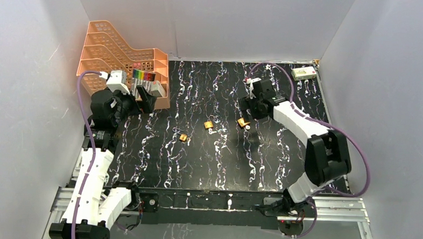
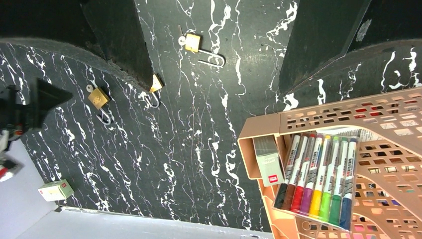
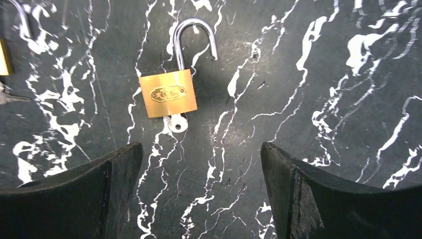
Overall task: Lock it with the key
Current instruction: Pick up the lock from the center of the board.
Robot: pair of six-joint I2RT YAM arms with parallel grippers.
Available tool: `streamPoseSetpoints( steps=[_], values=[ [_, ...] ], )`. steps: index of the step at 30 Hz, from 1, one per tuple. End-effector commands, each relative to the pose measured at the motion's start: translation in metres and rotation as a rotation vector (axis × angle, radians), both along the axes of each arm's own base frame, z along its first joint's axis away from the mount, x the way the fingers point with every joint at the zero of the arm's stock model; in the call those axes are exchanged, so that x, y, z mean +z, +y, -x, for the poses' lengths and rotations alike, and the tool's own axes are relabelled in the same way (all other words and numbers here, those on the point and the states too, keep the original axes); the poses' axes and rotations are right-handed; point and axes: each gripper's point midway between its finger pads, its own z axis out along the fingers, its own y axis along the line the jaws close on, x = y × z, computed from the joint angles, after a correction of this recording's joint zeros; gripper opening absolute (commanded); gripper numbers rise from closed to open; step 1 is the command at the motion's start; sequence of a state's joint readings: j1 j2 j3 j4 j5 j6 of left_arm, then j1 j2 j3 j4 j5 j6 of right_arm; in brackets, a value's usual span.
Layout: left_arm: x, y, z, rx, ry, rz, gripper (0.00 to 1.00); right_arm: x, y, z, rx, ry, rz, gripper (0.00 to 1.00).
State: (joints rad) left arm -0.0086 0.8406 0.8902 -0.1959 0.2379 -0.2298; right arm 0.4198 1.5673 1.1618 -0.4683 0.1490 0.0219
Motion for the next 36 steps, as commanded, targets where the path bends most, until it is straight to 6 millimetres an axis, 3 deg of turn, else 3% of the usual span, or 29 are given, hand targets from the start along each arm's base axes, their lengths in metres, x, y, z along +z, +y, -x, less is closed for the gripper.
streamPoseSetpoints(
  steps=[1,5,10,21,31,36],
  values=[
    [-0.004,-0.006,0.006,-0.024,0.017,0.035,0.98,0.002,0.016,-0.021,0.099,-0.037,-0.004,0.95],
    [-0.011,-0.008,0.007,-0.031,0.034,0.052,0.98,-0.016,0.032,-0.025,0.161,-0.010,-0.044,0.85],
    [-0.016,-0.005,0.011,-0.022,0.044,0.035,0.98,-0.020,0.044,-0.027,0.198,-0.021,-0.085,0.81],
    [-0.020,-0.004,0.014,-0.020,0.057,0.024,0.98,-0.044,0.043,-0.028,0.205,0.025,-0.062,0.79],
    [-0.022,-0.004,0.014,-0.019,0.066,0.022,0.98,-0.072,0.042,-0.021,0.179,0.099,-0.055,0.65],
    [-0.021,-0.003,0.014,-0.015,0.068,0.022,0.98,-0.081,0.045,-0.017,0.170,0.113,-0.045,0.63]
  ],
)
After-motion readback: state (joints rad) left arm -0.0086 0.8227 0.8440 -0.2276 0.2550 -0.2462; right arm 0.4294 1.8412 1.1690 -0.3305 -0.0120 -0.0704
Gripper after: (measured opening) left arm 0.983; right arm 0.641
